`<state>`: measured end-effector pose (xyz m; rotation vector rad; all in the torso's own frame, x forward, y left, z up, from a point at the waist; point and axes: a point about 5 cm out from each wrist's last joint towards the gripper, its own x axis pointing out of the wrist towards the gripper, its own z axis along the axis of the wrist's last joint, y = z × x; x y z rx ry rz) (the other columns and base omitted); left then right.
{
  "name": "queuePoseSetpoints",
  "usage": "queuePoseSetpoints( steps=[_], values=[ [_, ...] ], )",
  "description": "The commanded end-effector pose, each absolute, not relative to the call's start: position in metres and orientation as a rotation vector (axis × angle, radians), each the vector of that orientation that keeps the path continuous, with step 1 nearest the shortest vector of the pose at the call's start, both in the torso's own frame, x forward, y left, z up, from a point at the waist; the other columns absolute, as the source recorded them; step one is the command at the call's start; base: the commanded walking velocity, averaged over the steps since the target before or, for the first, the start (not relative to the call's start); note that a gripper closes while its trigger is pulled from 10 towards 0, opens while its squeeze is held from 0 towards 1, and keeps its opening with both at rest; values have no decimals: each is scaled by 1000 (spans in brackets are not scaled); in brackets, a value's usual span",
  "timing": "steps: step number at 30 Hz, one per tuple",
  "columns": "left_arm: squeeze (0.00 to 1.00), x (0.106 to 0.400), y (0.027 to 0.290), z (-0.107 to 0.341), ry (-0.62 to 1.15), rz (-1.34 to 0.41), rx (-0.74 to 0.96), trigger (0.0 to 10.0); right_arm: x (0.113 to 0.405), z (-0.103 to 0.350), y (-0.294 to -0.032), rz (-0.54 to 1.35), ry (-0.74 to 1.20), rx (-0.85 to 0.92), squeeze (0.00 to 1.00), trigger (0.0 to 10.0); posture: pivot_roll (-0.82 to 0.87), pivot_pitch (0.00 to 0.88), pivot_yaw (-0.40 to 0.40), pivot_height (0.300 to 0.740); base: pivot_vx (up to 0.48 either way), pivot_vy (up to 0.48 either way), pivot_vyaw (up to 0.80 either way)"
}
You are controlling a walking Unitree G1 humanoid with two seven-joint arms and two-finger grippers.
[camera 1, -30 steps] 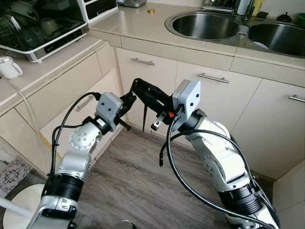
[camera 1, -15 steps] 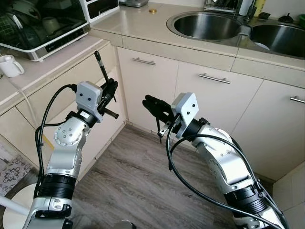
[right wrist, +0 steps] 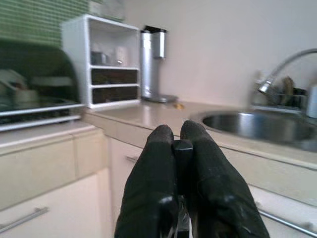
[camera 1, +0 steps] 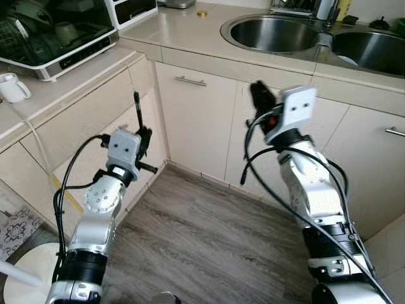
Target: Kitchen organization
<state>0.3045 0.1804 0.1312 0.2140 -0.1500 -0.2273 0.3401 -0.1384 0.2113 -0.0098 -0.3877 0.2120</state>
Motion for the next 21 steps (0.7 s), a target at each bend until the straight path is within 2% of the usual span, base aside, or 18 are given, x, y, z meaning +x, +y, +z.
queuePoseSetpoints(
  steps=[1,8,21],
  values=[
    [0,302,177,134,-157,-220,220,10000,342,216,-139,180,-415,-31,0,10000,14,21,23,740,0,0,0],
    [0,291,176,126,-137,-135,170,10000,343,213,-149,63,-418,-36,0,10000,20,22,22,740,0,0,0],
    [0,294,176,145,-219,-111,150,10000,343,219,-145,58,-460,-9,0,10000,22,19,25,740,0,0,0]
  ],
)
